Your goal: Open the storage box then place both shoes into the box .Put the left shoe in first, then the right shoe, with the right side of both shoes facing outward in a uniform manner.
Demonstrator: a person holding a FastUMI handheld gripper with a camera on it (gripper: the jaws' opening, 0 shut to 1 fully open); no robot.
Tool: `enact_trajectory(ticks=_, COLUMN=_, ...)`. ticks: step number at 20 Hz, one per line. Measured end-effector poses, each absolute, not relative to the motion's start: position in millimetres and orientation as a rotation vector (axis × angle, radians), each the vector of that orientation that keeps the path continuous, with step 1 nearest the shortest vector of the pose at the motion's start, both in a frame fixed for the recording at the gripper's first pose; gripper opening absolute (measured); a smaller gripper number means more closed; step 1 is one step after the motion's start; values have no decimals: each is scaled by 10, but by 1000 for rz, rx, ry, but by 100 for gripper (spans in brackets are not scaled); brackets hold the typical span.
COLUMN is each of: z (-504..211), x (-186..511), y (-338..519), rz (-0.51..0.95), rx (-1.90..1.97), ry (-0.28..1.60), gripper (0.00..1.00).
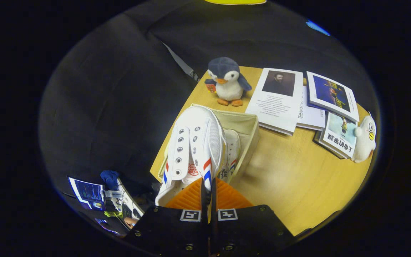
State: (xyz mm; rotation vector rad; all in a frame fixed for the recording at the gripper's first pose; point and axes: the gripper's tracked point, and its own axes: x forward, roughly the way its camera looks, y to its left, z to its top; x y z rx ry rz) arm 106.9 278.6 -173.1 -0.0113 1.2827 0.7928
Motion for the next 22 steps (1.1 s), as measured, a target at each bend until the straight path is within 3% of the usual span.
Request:
enact_trajectory(ticks=9, z=-2033, x=1124, y=3193, rz=773, rx=-100, ry=1346, gripper=3)
enact_trajectory(ticks=11, z=-2014, x=1127, y=3350, rz=813, rx=-37, ry=1351, gripper=22)
enact_trajectory(ticks=14, z=-2037, x=1260, y=3236, rz=798, rx=-89, ry=1295, gripper=97)
enact_trajectory(ticks=22, z=-1621, x=1284, y=2897, rz=786, rx=-7, ry=1146, gripper=98)
